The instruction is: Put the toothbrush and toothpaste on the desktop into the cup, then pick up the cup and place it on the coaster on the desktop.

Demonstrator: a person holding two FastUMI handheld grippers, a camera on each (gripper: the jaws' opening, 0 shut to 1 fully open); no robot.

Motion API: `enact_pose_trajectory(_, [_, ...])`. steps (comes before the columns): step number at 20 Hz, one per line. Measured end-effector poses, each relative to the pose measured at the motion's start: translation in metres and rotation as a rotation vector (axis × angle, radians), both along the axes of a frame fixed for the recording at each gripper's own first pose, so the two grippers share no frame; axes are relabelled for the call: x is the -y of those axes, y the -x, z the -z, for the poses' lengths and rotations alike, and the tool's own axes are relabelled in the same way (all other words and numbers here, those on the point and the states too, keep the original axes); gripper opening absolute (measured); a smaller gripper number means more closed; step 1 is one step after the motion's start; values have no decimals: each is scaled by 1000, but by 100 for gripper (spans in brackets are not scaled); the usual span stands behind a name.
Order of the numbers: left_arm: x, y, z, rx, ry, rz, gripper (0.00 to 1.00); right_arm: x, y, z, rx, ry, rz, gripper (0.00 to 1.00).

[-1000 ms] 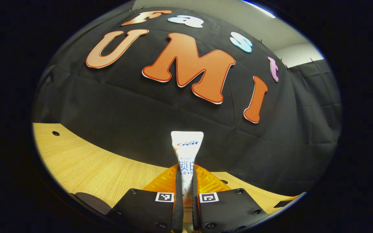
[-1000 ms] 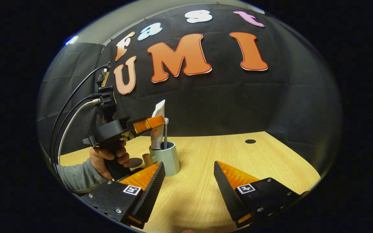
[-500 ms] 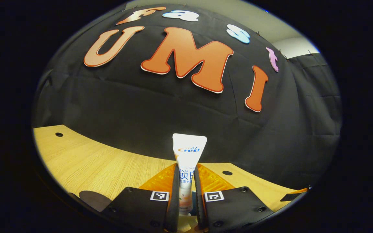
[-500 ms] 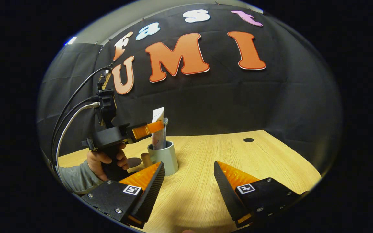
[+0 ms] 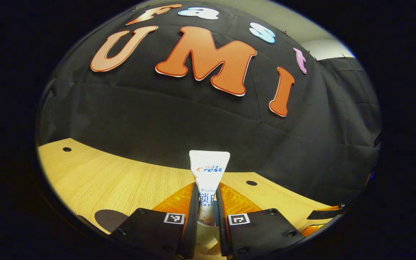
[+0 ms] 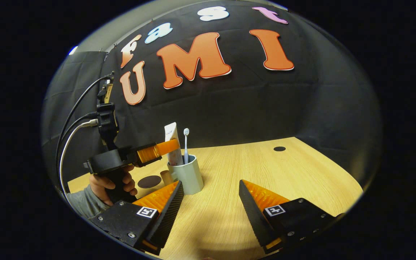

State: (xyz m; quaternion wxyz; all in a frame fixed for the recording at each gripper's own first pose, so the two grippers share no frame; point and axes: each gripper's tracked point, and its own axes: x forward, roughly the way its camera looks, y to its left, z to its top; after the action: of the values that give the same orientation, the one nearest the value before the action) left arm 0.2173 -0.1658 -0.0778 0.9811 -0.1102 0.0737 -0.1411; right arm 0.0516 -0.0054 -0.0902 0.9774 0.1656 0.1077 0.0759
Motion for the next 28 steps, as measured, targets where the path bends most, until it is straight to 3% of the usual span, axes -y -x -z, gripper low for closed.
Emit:
enact_pose_trajectory(4, [-10, 8, -2, -2, -38, 6, 42, -13, -2, -14, 11, 27, -15, 93])
enact_pose_trajectory(6, [-14, 13, -9, 6, -36, 24, 55, -19, -5, -17, 5, 42, -22, 93])
enact_pose_trajectory(8, [-16, 18, -6, -12, -50, 56, 61, -23, -8, -21, -4, 51, -24, 94])
enact_pose_trajectory(9, [-23, 21, -4, -20, -65, 47, 69, -26, -10, -23, -5, 53, -27, 93])
enact_pose_trajectory(12, [-46, 28, -8, -13, -93, 4, 75, -33, -14, -31, -7, 69, -34, 93])
enact_pose_trajectory(16, [-74, 43, -5, -39, -148, -45, 94, -43, -20, -44, -23, 66, -55, 94])
enact_pose_trajectory(20, [-104, 62, -20, 3, -223, -104, 95, -52, -31, -46, -71, 118, -63, 93])
enact_pose_trajectory(22, [-116, 72, -28, 29, -257, -127, 97, -55, -38, -29, -180, 137, -59, 94])
enact_pose_trajectory(26, [-139, 95, -42, 73, -318, -164, 97, -69, -44, -25, -278, 75, -88, 94])
enact_pose_trajectory(28, [-150, 105, -44, 79, -325, -185, 98, -71, -50, -23, -308, 98, -81, 94])
